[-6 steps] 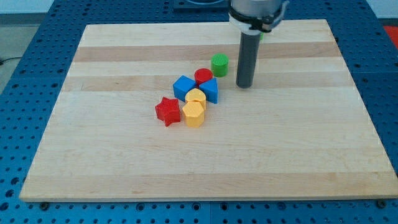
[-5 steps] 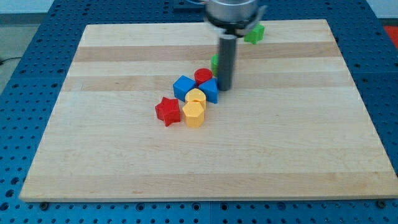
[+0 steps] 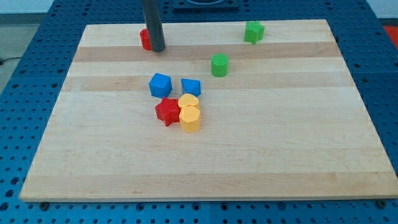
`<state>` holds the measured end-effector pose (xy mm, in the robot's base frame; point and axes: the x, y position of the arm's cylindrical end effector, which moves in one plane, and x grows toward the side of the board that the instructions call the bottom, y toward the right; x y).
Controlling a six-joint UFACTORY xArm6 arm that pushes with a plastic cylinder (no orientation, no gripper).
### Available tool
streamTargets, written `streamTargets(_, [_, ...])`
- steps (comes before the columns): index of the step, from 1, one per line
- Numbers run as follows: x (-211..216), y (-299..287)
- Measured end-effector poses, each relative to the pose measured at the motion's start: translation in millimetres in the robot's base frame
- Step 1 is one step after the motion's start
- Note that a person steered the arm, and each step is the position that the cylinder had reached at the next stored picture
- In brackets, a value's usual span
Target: Push the red circle and blue cube towards top left
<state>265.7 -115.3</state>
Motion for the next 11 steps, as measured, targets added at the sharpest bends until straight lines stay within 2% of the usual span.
streamTargets(1, [-17.9,-15.5])
streamTargets(2, [46.4,-21.2])
streamTargets(3, [109.4,-84.4])
streamTargets(4, [161.2,-64.4])
streamTargets(6, [187.1,8.3])
streamTargets(7, [181.2,45.4])
streamTargets(8, [144.5,32.1])
streamTargets(9, [133.9,-14.4])
streamTargets(11, [155.9,-104.5])
